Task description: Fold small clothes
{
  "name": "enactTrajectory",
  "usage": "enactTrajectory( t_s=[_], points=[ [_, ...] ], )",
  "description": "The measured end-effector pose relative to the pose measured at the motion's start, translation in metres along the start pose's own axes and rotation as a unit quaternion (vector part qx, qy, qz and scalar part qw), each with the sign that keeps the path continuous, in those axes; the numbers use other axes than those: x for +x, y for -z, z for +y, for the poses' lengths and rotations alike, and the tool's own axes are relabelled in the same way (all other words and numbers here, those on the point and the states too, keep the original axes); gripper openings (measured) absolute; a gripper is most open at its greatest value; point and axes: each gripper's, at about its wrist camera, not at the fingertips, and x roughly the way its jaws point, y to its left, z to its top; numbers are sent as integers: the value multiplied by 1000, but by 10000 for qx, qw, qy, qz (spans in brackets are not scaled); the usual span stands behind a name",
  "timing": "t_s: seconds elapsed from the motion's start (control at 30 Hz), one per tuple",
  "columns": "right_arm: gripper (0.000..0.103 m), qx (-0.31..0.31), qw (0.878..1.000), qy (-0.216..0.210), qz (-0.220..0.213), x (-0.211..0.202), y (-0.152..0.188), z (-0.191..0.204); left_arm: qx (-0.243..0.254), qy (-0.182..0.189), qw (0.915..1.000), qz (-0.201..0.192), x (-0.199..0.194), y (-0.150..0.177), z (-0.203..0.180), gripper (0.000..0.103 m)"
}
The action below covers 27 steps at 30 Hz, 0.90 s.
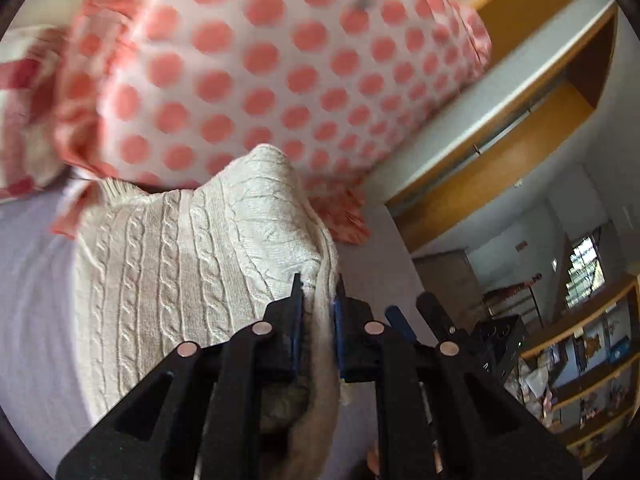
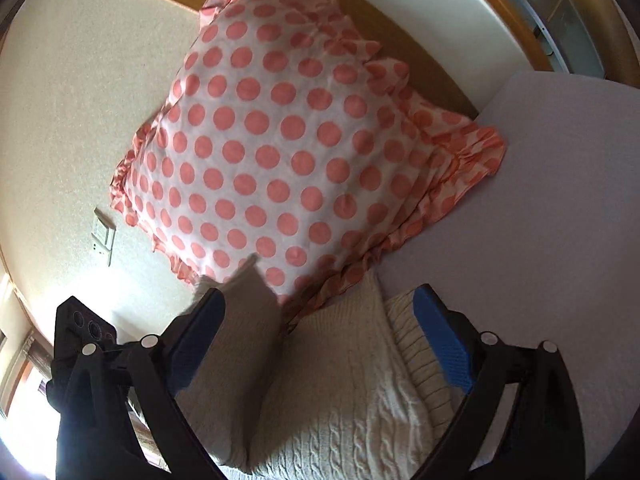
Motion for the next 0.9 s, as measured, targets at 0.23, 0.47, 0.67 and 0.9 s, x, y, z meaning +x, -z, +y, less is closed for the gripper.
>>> enactTrajectory(
  t_s=[0.23,0.47,0.67,0.9],
  points=[
    [97,436,9989,96,129,-1,-10,-28,-306,692,9934,866,89,39,-1,17],
    [92,-197,9976,-348,563,-5,-4,5,387,319,9986,-184,-33,42,20,45],
    [93,-1174,9649,-1892,1393,-35,36,80,651,-145,9977,-118,-61,61,47,49],
    [93,-1390,9652,187,2208,18,60,54,645,-66,9971,393,-30,83,62,56]
  ],
)
